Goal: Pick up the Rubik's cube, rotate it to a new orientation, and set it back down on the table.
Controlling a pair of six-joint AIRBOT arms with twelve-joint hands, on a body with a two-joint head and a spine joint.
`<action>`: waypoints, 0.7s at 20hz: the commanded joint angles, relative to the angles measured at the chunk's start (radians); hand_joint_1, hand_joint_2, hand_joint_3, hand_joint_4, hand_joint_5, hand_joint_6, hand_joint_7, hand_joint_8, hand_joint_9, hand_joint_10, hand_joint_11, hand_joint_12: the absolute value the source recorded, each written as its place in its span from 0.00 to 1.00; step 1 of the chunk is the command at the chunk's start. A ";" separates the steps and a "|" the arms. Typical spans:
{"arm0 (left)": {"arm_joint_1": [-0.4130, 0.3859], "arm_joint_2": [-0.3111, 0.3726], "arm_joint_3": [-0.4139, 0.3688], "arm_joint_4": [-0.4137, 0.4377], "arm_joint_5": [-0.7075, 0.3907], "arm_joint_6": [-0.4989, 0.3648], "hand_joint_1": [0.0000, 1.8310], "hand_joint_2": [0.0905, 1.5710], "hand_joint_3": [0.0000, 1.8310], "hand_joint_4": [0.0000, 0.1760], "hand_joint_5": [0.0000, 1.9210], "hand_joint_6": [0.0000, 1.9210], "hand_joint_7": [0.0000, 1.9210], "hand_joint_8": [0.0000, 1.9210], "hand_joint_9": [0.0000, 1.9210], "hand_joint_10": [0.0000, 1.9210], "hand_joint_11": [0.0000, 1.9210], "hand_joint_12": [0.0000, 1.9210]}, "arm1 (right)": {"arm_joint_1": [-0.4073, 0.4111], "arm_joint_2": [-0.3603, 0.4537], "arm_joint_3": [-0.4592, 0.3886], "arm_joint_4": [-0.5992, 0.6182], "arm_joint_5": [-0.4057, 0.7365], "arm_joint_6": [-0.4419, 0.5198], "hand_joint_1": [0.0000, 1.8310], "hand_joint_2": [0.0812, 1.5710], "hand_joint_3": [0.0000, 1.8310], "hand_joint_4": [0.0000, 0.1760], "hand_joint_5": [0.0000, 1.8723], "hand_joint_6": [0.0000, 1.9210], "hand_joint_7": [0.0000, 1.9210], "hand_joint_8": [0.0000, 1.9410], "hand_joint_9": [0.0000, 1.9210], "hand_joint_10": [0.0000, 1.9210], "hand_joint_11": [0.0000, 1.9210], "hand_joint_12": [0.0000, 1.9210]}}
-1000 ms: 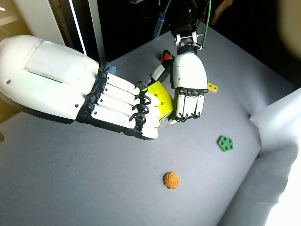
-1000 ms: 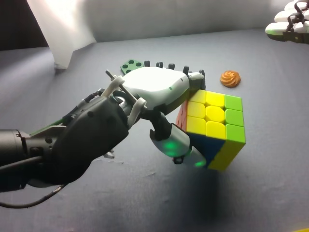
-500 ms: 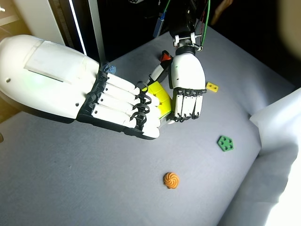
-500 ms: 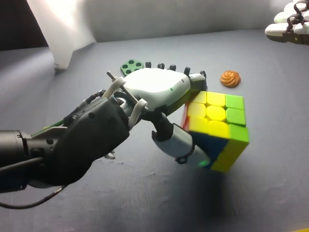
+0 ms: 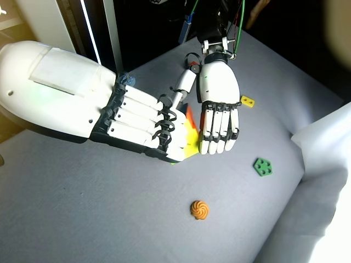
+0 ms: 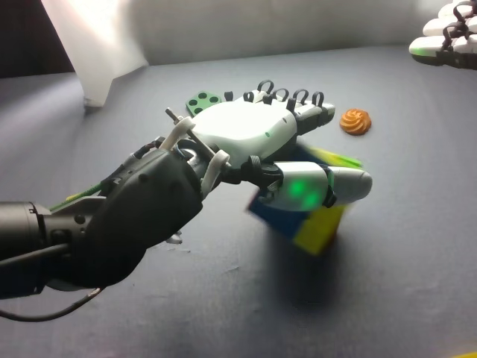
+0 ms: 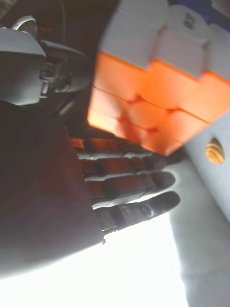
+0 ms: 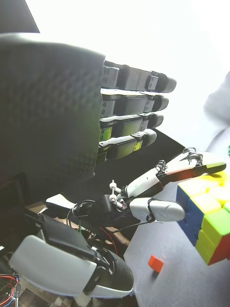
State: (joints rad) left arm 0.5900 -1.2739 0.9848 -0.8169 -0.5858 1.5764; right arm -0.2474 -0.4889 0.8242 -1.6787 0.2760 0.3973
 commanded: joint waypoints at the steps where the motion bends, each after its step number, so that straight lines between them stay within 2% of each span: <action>1: -0.010 -0.003 -0.006 0.041 -0.074 -0.004 0.00 0.61 0.00 0.00 0.06 0.00 0.06 0.00 0.06 0.00 0.00 0.17 | 0.012 0.000 -0.001 0.033 -0.010 -0.002 0.24 0.38 0.00 0.00 0.00 0.00 0.00 0.00 0.00 0.00 0.00 0.10; 2: -0.010 -0.002 -0.008 0.039 -0.074 -0.004 0.00 0.58 0.00 0.00 0.05 0.00 0.05 0.00 0.05 0.00 0.00 0.13 | 0.012 0.000 -0.001 0.033 -0.010 -0.002 0.24 0.39 0.00 0.00 0.00 0.00 0.00 0.00 0.00 0.00 0.00 0.04; 3: -0.011 -0.001 -0.011 0.039 -0.074 -0.004 0.00 0.55 0.00 0.00 0.05 0.00 0.05 0.00 0.04 0.00 0.00 0.13 | 0.012 0.000 -0.001 0.033 -0.010 -0.002 0.24 0.39 0.00 0.00 0.00 0.00 0.00 0.00 0.00 0.00 0.00 0.02; 6: -0.017 0.009 -0.021 0.042 -0.074 -0.004 0.00 0.53 0.00 0.00 0.02 0.00 0.01 0.00 0.01 0.00 0.00 0.03 | 0.011 0.000 -0.001 0.033 -0.010 -0.002 0.24 0.39 0.00 0.00 0.00 0.00 0.00 0.00 0.00 0.00 0.02 0.02; 11: -0.041 0.057 -0.045 0.064 -0.073 -0.004 0.00 0.53 0.00 0.00 0.02 0.00 0.01 0.00 0.01 0.00 0.00 0.02 | 0.008 0.000 -0.003 0.033 0.013 -0.002 0.25 0.39 0.00 0.00 0.00 0.00 0.00 0.00 0.00 0.00 0.01 0.02; 13: -0.062 0.086 -0.057 0.073 -0.036 0.009 0.00 0.52 0.00 0.00 0.02 0.00 0.01 0.00 0.00 0.00 0.00 0.00 | -0.001 0.000 -0.015 0.033 0.049 -0.002 0.24 0.39 0.00 0.00 0.00 0.00 0.00 0.00 0.00 0.00 0.00 0.07; 14: -0.075 0.097 -0.060 0.073 -0.007 0.019 0.00 0.53 0.00 0.00 0.01 0.00 0.00 0.00 0.00 0.00 0.00 0.00 | -0.005 0.000 -0.022 0.033 0.059 -0.002 0.24 0.39 0.00 0.00 0.00 0.00 0.00 0.00 0.00 0.00 0.00 0.05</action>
State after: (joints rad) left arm 0.5217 -1.1690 0.9264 -0.7841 -0.5301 1.5990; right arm -0.2649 -0.4889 0.8043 -1.6791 0.3199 0.3950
